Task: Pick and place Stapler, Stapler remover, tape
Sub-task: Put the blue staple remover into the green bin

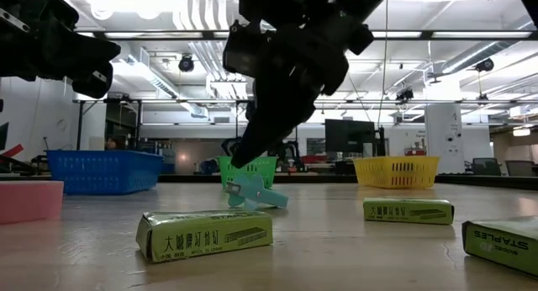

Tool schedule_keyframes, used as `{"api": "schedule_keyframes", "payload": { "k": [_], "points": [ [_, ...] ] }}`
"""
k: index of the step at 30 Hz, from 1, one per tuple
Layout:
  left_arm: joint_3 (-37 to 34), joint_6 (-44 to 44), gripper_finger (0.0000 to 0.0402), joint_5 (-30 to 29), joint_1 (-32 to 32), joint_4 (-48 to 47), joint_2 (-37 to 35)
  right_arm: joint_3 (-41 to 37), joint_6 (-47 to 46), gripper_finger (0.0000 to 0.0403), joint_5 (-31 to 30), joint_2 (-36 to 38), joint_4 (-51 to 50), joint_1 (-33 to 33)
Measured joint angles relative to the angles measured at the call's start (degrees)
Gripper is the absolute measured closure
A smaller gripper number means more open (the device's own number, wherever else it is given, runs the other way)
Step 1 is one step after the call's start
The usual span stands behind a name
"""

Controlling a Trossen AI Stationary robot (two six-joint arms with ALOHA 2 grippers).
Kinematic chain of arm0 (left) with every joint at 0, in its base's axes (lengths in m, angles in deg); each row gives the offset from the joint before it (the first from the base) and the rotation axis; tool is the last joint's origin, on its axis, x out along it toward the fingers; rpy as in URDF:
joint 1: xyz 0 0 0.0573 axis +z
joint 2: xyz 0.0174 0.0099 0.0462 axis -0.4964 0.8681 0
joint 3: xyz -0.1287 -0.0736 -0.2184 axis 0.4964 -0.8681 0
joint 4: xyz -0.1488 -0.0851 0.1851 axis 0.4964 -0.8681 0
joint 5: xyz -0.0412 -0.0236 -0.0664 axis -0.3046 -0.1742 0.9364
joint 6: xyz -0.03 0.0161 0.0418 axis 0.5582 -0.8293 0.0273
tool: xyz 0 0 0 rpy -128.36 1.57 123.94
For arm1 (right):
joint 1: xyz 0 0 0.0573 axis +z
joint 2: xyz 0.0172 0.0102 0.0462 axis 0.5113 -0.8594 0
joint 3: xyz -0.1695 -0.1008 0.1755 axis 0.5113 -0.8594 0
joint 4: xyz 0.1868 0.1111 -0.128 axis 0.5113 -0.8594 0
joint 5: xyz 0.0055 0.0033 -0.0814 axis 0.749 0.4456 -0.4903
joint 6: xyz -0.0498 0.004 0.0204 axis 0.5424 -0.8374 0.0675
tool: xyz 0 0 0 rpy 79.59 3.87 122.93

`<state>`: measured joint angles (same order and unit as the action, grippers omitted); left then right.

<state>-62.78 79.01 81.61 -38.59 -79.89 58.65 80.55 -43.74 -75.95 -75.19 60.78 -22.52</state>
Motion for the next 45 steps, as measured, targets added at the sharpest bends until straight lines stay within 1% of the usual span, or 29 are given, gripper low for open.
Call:
{"api": "schedule_keyframes", "payload": {
  "k": [2, 8, 11, 15, 25, 30, 34, 37, 43, 45],
  "points": [
    [-0.01, 0.0, 0.0376, 0.0, 0.0, 0.0, 0.0, 0.02, -0.26, 0.0305, 1.3, -0.08, 0.21, 0.01],
    [0.0, -0.01, 0.0376, 0.0, -0.01, 0.0, 0.0, -0.17, -0.48, 0.0296, 0.96, -2.02, 0.25, 0.18],
    [-0.01, 0.0, 0.0376, 0.0, 0.0, 0.01, 0.0, -0.17, -0.44, 0.0299, 0.98, -3.16, 1.2, 0.16],
    [-0.02, -0.01, 0.0376, 0.0, -0.01, 0.0, 0.0, -0.09, -0.5, 0.0318, 1.11, -3.1, 2.1, 0.18],
    [0.0, 0.01, 0.0376, 0.0, -0.01, 0.0, 0.0, -0.11, -0.73, 0.0386, 1.27, -2.62, 1.18, 0.12],
    [-0.01, 0.01, 0.0376, 0.0, 0.01, 0.0, -0.02, 0.25, -0.12, 0.0394, 0.78, -1.68, 0.73, -0.75],
    [-0.01, 0.0, 0.0376, 0.0, 0.0, 0.01, -0.01, 0.39, 1.86, 0.0394, -2.99, 0.67, 0.62, -3.07],
    [-0.02, 0.01, 0.0376, 0.0, 0.01, 0.0, -0.02, 0.39, 3.82, 0.0394, -7.14, 2.73, 0.62, -5.42],
    [0.0, 0.01, 0.0376, 0.0, 0.01, 0.02, -0.02, 0.48, 5.54, 0.0394, -16.25, 7.25, 1.79, -11.99],
    [0.0, 0.0, 0.0376, 0.0, -0.01, 0.01, -0.02, 0.5, 5.5, 0.0394, -17.87, 7.78, 2.69, -14.42]
  ]
}}
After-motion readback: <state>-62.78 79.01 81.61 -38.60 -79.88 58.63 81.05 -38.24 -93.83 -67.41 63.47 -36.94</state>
